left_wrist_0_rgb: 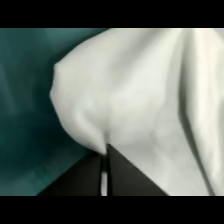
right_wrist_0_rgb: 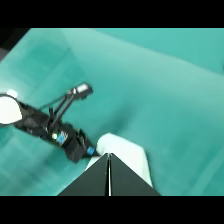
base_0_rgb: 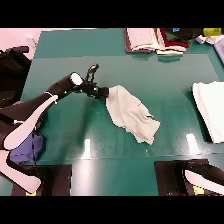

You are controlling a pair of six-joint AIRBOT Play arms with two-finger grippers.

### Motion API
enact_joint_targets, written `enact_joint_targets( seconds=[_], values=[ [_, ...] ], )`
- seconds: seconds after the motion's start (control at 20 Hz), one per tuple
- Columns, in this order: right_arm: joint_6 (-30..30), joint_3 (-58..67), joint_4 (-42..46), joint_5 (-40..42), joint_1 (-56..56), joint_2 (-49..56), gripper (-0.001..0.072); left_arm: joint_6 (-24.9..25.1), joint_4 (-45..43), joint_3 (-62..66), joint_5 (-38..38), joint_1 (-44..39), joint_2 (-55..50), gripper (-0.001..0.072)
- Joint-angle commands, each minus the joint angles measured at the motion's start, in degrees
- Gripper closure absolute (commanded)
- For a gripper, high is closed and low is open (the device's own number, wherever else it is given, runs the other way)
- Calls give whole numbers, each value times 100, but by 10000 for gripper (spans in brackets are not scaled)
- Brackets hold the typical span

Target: Fold the shirts.

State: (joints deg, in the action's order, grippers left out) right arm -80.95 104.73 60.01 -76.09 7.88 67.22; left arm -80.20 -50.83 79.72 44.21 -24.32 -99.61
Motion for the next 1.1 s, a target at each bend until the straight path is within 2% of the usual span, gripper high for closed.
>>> enact_joint_targets(
  seconds=[0.0, 0.25, 0.3, 0.4, 0.45, 0.65, 0.9, 0.95, 1.05],
  values=[
    [-35, -564, 20, -70, -164, -181, 695, 229, -81, 363, 361, 175, 109, 678],
    [-157, -3672, -2, -168, -1126, -1106, 694, 227, -1040, 474, 610, 437, 940, 678],
    [-157, -4393, -9, -105, -1263, -1222, 664, 227, -1246, 474, 693, 435, 1078, 678],
    [-175, -5604, -39, 28, -1456, -1263, 251, 227, -1366, 474, 898, 437, 1231, 678],
    [-214, -6070, -55, 131, -1510, -1209, 248, 229, -1368, 474, 966, 435, 1261, 678],
    [-195, -7095, -444, 879, -1377, -623, 248, 227, -1368, 474, 1091, 435, 1276, 678],
    [-59, -6832, -798, 1720, -638, 319, 266, 225, -1368, 474, 1099, 435, 1276, 678],
    [-48, -6655, -793, 1884, -470, 470, 332, 225, -1368, 474, 1099, 435, 1279, 678],
    [146, -6297, -778, 2197, -205, 619, 664, 225, -1368, 474, 1108, 437, 1290, 678]
  ],
)
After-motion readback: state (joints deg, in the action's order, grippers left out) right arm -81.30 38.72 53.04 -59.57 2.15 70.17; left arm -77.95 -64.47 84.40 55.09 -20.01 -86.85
